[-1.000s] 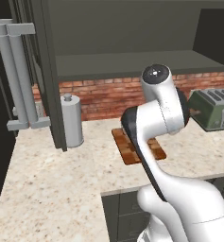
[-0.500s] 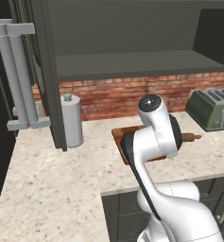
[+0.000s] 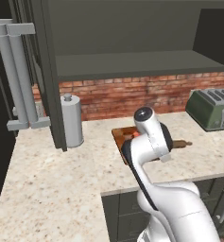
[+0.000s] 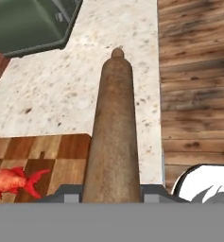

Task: Open the cabinet, retrieve the rolling pin, and place it next to the meat on the cutting board to prepare for tenderizing.

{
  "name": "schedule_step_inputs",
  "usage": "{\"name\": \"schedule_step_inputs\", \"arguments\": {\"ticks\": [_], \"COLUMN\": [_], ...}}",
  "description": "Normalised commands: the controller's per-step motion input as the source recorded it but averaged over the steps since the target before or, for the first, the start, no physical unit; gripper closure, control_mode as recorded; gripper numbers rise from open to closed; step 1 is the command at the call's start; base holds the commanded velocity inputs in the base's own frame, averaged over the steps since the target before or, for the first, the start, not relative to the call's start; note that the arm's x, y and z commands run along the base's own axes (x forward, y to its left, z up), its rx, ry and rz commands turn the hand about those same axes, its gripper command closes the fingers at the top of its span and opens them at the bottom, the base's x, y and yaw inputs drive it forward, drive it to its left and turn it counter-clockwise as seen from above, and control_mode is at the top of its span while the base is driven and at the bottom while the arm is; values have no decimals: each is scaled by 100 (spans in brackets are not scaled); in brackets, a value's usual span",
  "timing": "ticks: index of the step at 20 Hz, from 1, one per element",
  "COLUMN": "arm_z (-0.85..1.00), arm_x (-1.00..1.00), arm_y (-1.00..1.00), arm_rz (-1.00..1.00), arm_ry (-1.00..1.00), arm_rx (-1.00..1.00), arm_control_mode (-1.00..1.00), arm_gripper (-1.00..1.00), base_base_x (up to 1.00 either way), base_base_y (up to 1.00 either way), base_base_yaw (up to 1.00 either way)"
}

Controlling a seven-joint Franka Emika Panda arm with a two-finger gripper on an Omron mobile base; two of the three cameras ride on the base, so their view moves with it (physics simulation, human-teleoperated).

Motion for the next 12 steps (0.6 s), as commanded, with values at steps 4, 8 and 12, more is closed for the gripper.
{"name": "schedule_step_inputs", "arguments": {"ticks": [4,8,12], "arm_z": [-61,-53,-36], "arm_x": [79,78,74], "arm_y": [0,0,0], "arm_rz": [-1,-4,-5], "arm_ry": [14,14,12], "arm_rx": [0,0,0], "arm_control_mode": [-100,-100,-100], "arm_gripper": [100,100,100], "base_base_x": [0,0,0], "base_base_y": [0,0,0], "base_base_yaw": [0,0,0]}}
